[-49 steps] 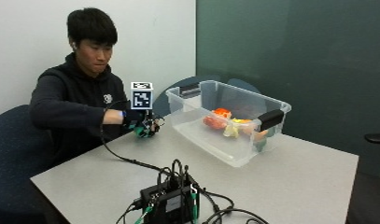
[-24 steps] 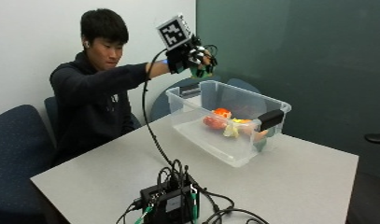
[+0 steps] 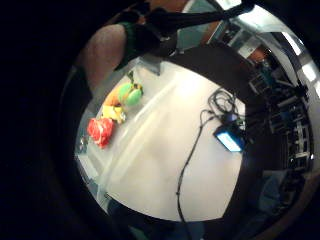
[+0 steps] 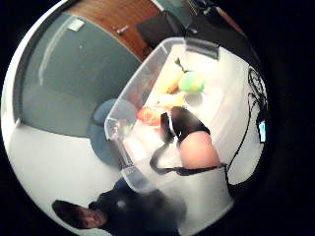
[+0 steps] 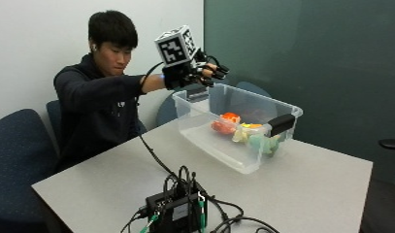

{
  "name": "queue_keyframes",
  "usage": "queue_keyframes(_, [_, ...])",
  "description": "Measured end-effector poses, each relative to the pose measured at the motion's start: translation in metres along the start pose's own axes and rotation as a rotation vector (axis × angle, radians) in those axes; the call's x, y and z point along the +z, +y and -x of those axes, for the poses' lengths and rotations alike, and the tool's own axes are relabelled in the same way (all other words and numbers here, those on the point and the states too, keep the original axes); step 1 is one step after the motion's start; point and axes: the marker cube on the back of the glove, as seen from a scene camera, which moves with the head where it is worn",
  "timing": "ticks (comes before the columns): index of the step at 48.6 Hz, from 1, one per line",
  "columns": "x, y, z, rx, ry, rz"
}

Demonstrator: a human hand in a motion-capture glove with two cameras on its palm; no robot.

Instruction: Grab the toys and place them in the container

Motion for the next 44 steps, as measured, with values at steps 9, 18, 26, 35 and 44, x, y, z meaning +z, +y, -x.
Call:
queue_keyframes(9, [-0.021, 0.05, -0.03, -0.079, -0.014, -0.133])
queue_keyframes(18, [-0.021, 0.095, -0.085, -0.054, 0.02, -0.235])
queue_keyframes(26, [-0.003, 0.149, -0.128, 0.034, -0.062, -0.259])
queue_keyframes(35, [0.028, 0.194, -0.181, 0.092, -0.166, -0.302])
queue_keyframes(44, [0.065, 0.22, -0.225, 0.107, -0.139, -0.335])
